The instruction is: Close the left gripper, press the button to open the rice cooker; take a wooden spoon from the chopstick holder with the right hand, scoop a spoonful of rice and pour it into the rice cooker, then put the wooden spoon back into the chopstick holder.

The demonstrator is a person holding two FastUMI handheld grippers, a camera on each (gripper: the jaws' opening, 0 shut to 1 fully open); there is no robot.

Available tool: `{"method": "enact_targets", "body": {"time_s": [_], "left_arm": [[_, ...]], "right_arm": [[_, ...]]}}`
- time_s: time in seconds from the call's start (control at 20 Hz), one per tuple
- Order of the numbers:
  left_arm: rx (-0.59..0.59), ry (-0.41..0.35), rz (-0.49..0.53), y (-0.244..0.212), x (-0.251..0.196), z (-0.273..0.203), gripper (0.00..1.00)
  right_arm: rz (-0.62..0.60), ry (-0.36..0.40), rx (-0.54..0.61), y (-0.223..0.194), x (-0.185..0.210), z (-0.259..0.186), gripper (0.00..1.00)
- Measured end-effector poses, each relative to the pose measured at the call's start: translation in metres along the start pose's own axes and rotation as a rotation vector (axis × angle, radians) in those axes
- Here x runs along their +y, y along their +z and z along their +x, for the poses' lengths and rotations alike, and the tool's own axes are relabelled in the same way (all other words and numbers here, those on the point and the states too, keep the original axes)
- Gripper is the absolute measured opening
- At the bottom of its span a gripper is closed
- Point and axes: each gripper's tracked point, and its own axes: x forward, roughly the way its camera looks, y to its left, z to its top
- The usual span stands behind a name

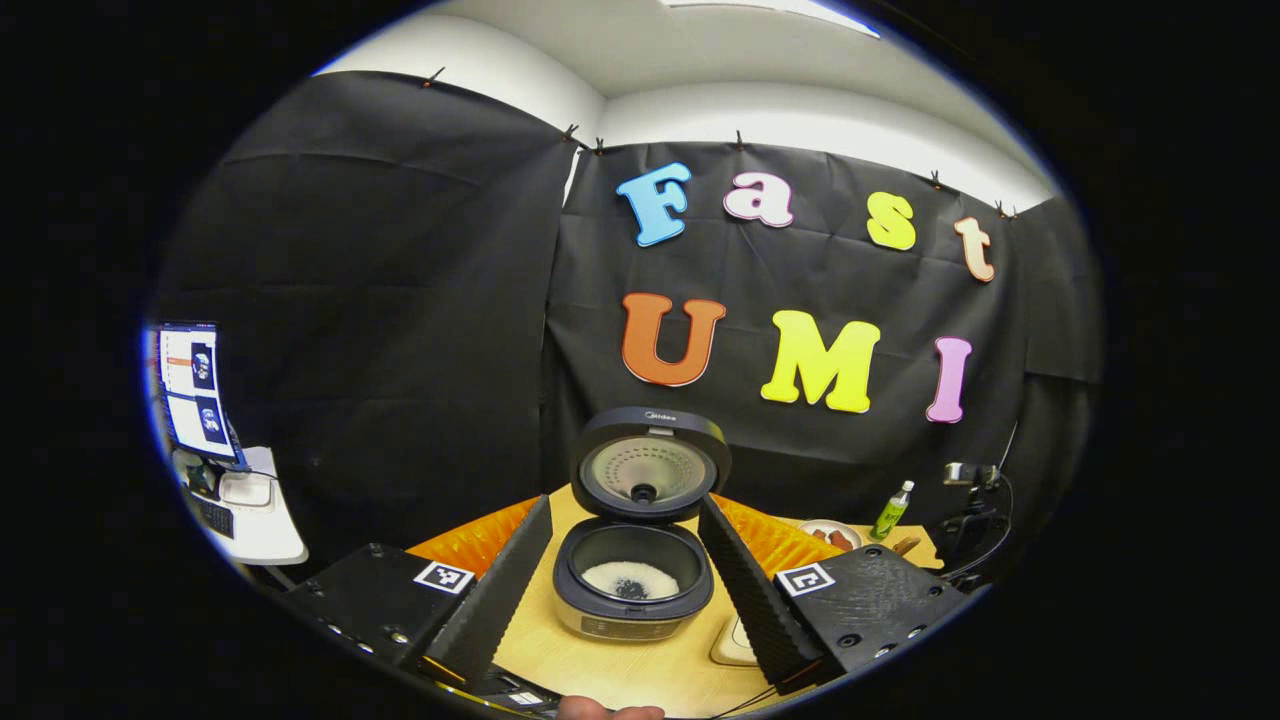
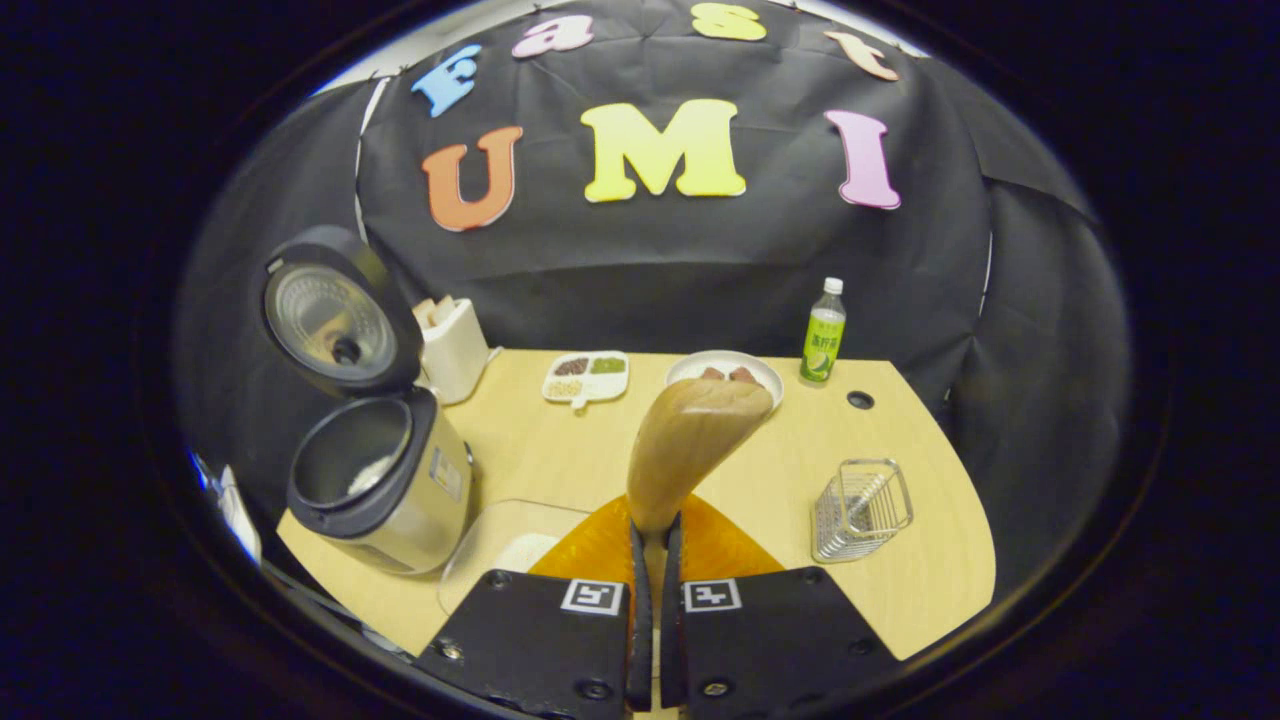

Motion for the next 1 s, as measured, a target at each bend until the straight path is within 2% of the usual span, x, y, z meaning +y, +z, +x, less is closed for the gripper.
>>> {"method": "enact_targets", "body": {"time_s": [0.25,0.45,0.75,1.0], "left_arm": [[0.026,0.037,0.004,-0.004,0.008,-0.005,0.95],[0.052,0.051,0.019,-0.008,0.009,-0.008,0.95],[0.061,0.093,0.027,-0.010,0.010,-0.007,0.95],[0.074,0.104,0.038,-0.015,0.002,-0.008,0.95]], "right_arm": [[-0.110,-0.050,0.027,-0.028,0.011,0.029,0.09],[-0.076,-0.008,0.050,-0.039,0.034,0.043,0.08],[0.110,0.192,0.154,-0.047,0.081,0.046,0.08],[0.287,0.333,0.262,-0.050,0.093,0.038,0.09]]}}
